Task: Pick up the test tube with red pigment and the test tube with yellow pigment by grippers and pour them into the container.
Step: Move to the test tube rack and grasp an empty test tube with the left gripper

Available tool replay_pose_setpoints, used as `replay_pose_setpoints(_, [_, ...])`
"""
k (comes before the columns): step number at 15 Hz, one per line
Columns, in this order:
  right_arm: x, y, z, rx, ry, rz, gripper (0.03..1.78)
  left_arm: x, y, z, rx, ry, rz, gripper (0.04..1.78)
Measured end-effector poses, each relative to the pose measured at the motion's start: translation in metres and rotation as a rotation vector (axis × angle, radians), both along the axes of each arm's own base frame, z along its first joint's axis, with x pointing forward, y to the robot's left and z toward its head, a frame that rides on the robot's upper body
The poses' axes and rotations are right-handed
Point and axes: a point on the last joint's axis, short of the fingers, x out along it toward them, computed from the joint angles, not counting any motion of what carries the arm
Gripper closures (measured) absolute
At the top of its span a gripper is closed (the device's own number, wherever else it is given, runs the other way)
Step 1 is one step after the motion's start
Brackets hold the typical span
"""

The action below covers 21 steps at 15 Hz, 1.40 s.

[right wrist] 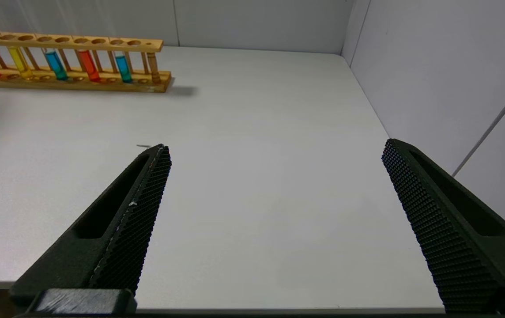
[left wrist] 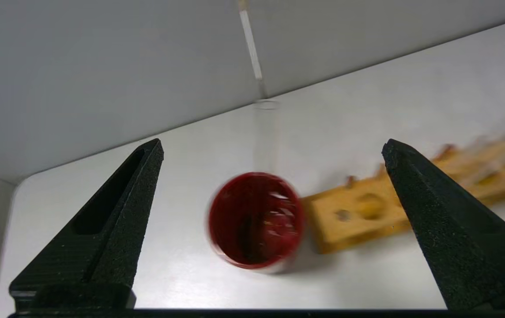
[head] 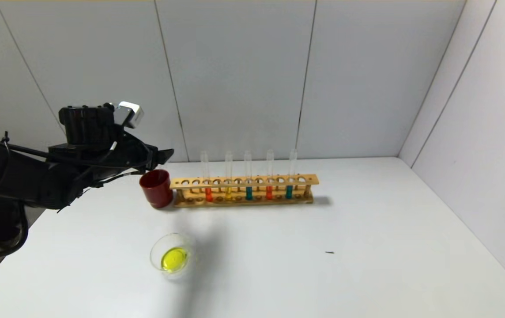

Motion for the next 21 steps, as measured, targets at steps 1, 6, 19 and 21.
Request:
replay_pose_setpoints(1, [0.0,0.0,0.0,0.0,0.0,0.0,0.06,-0.01,-0.012,0.001,-0.037,0.006,-0.027,0.08])
replay_pose_setpoints(6, [0.0,0.0,0.0,0.0,0.0,0.0,0.06,-0.038,-0.052,-0.006,-0.097,0.025,-0.135,0.08])
replay_pose_setpoints(19, [0.0,0.0,0.0,0.0,0.0,0.0,0.06,0.008,-0.081,-0.066,-0.066,0.065,-0.081,0.08])
replay_pose_setpoints(21, [0.0,0.0,0.0,0.0,0.0,0.0,0.06,0.014,-0.083,-0.072,-0.064,0.072,-0.081,0.08])
